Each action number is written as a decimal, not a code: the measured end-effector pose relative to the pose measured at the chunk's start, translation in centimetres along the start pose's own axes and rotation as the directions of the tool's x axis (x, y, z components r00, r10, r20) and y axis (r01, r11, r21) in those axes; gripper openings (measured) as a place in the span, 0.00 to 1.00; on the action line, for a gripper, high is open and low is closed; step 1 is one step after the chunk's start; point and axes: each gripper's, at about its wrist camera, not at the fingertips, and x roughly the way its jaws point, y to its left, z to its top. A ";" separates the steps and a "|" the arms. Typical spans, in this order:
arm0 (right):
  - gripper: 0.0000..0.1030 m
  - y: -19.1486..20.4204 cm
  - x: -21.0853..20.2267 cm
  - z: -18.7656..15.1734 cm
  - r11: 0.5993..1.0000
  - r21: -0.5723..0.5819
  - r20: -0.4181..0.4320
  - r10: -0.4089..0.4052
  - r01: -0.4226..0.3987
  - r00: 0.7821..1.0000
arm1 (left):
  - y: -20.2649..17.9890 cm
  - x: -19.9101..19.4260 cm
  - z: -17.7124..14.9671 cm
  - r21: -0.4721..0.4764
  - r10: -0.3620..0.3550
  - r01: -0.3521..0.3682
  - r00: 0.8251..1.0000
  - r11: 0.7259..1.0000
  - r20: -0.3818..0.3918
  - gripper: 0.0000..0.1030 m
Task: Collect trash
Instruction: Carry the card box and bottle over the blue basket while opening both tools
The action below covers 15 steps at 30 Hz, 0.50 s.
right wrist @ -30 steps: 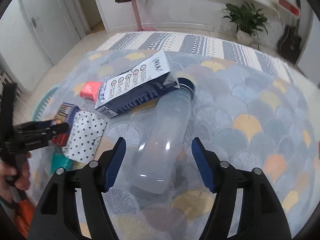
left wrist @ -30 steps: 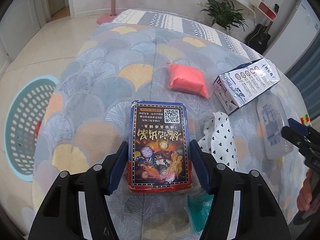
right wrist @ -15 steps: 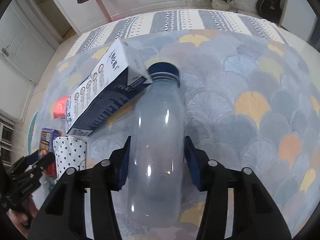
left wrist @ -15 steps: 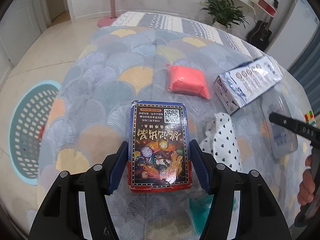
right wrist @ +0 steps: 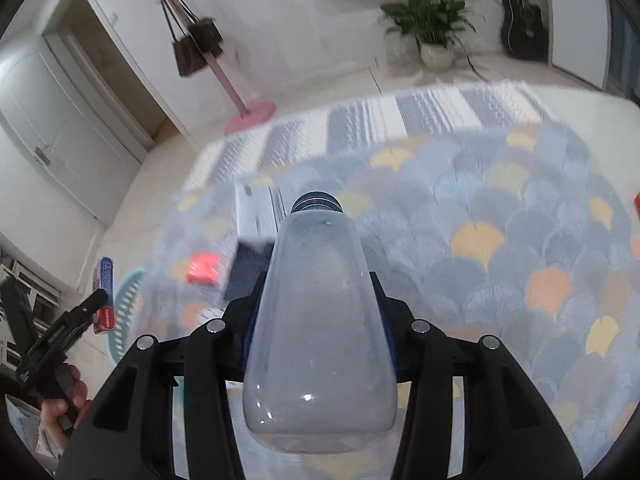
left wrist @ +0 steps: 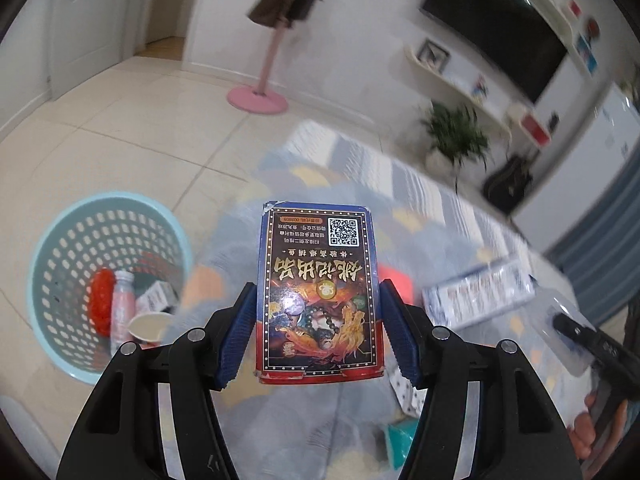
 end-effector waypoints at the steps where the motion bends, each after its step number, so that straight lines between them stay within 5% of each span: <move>1: 0.42 0.9 -0.8 0.4 1.000 -0.007 0.023 0.013 -0.013 1.000 | 0.5 -0.4 0.3 -0.015 0.003 -0.003 1.000 1.000 0.012 0.57; 7: 0.42 6.3 -2.3 1.4 0.992 -0.067 0.061 0.114 -0.110 0.992 | 4.2 -3.8 2.4 -0.088 0.079 -0.068 0.989 0.994 0.126 0.57; 15: 0.42 18.4 1.1 0.7 0.936 -0.222 0.001 0.281 -0.274 0.960 | 10.1 -7.1 3.5 -0.221 0.187 -0.146 0.966 0.964 0.177 0.57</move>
